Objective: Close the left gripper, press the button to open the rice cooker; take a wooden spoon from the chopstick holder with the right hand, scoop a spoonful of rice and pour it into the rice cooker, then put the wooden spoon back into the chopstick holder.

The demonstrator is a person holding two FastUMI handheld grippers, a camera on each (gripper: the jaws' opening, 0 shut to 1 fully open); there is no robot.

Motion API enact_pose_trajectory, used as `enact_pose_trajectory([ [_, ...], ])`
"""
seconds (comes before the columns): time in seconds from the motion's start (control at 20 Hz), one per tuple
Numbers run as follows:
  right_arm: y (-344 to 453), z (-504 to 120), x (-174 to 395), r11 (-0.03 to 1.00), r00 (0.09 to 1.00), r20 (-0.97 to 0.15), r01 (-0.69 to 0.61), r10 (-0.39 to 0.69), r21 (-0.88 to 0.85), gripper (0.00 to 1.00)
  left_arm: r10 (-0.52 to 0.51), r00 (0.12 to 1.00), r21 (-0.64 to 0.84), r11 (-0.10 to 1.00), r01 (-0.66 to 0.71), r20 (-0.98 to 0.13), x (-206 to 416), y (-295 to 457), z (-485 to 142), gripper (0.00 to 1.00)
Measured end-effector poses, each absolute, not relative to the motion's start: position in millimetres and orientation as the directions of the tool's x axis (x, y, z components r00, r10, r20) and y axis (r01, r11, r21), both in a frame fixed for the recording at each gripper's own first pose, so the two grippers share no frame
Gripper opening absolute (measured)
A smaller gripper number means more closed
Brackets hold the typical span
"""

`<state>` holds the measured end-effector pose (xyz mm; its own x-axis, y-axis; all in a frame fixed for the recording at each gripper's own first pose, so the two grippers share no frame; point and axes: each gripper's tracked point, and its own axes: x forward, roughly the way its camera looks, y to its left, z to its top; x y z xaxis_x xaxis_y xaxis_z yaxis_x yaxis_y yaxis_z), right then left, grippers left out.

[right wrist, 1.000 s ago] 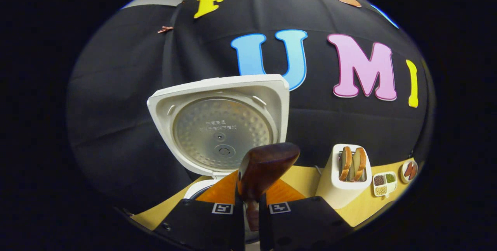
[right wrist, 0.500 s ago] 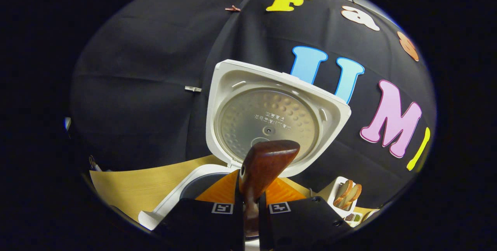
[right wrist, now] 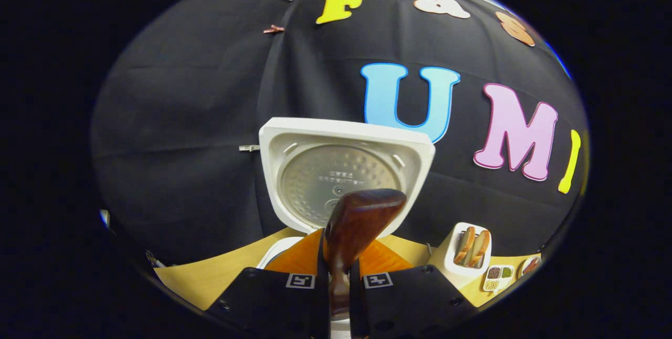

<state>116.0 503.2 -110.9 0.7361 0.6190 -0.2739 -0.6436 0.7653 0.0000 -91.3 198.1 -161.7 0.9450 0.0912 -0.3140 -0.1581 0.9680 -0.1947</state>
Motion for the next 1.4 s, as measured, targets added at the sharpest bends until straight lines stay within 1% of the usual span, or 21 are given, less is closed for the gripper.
enact_pose_trajectory([
  [0.2, 444, -86, 116, 0.792, 0.745, -0.280, -0.600, 0.606, 0.117, 0.18, 0.061, 0.948, -0.238, 0.961, -0.141, -0.313, -88, 168, -160, 0.96],
  [0.35, 381, -77, 123, 0.823, 0.762, -0.313, -0.517, 0.568, 0.234, 0.19, 0.041, 0.947, -0.267, 0.955, -0.131, -0.318, -82, 145, -157, 0.95],
  [0.5, 311, -69, 127, 0.835, 0.775, -0.332, -0.433, 0.538, 0.340, 0.18, 0.042, 0.949, -0.255, 0.959, -0.127, -0.314, -78, 119, -151, 0.95],
  [0.8, 167, -74, 137, 0.873, 0.825, -0.353, -0.302, 0.441, 0.384, 0.18, 0.021, 0.946, -0.264, 0.958, -0.112, -0.323, -64, 52, -147, 0.95],
  [0.85, 145, -78, 139, 0.876, 0.830, -0.360, -0.279, 0.426, 0.394, 0.23, 0.021, 0.947, -0.262, 0.959, -0.110, -0.322, -62, 40, -145, 0.96],
  [0.9, 126, -82, 140, 0.877, 0.833, -0.367, -0.259, 0.414, 0.404, 0.18, 0.020, 0.947, -0.260, 0.960, -0.109, -0.321, -59, 29, -143, 0.96],
  [1.15, 30, -107, 148, 0.885, 0.856, -0.391, -0.148, 0.339, 0.441, 0.18, 0.024, 0.942, -0.236, 0.966, -0.109, -0.336, -45, -20, -145, 0.95],
  [1.4, -36, -150, 150, 0.904, 0.858, -0.436, -0.072, 0.271, 0.420, 0.18, 0.041, 0.949, -0.223, 0.968, -0.115, -0.311, -35, -57, -142, 0.95],
])
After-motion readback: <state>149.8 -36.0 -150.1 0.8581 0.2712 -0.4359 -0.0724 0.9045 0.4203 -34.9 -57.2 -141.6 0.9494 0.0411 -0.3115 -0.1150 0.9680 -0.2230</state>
